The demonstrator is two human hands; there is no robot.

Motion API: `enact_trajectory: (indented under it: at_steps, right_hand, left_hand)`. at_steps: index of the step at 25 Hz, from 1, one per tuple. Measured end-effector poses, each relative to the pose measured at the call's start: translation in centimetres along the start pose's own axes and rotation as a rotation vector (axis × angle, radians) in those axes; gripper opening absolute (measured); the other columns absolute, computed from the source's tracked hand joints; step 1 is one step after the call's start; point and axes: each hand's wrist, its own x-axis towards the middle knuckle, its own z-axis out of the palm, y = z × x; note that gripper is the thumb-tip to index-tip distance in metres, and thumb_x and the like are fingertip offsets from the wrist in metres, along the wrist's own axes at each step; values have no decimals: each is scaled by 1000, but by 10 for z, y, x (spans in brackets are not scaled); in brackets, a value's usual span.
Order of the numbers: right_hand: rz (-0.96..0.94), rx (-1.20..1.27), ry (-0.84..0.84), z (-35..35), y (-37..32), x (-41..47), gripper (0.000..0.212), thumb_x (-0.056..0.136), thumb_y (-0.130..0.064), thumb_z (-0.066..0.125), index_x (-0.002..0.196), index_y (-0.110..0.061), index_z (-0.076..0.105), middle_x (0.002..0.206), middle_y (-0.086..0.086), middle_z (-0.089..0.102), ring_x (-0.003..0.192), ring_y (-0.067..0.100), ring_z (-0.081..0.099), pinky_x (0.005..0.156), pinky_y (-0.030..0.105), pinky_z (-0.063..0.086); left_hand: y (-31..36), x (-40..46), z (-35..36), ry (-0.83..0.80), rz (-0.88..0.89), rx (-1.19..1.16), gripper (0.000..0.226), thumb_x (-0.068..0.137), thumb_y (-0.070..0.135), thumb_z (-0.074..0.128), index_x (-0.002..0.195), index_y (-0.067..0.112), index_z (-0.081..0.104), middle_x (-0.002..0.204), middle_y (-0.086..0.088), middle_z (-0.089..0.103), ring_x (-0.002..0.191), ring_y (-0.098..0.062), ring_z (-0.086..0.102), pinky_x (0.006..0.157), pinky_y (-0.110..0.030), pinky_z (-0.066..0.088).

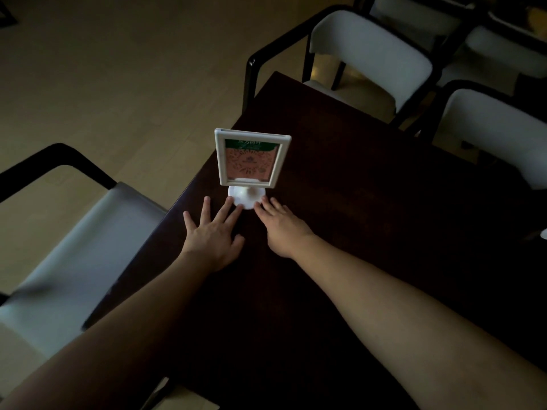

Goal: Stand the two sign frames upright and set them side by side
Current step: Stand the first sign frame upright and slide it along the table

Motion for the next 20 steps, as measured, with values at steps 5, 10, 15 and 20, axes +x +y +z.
enact_trajectory:
  at_steps: [5, 10, 15, 20]
  right_hand:
    - [45, -1, 24, 2, -3, -12, 86, 91, 1, 47, 157, -21, -5, 166, 6, -10, 152, 23, -4, 121, 43, 9]
    - [100, 34, 74, 6, 4, -38, 78, 97, -16, 49, 157, -24, 1, 166, 6, -4, 152, 26, 0, 121, 47, 14]
    - [178, 138, 165, 8, 30, -85, 72, 97, -37, 52, 156, -29, 12, 166, 3, 8, 151, 25, 9, 119, 46, 19]
    - [242, 174, 214, 23, 77, -150, 74, 94, -51, 52, 155, -31, 14, 165, 1, 14, 150, 23, 14, 115, 44, 22]
  left_hand:
    - [-3, -7, 0, -4, 17, 26, 76, 89, 59, 29, 153, 37, -4, 164, 6, -7, 146, -34, -16, 110, -71, -1]
    - [12, -14, -6, 33, 74, 76, 79, 88, 64, 31, 155, 32, 2, 165, 1, -1, 148, -32, -12, 109, -70, 4]
    - [46, -17, -8, 69, 193, 49, 87, 84, 73, 33, 154, 32, 2, 164, -1, 5, 148, -30, -5, 111, -67, 12]
    - [97, -15, -4, 42, 315, 26, 93, 81, 76, 37, 153, 35, -4, 164, 0, 3, 148, -27, -6, 112, -64, 13]
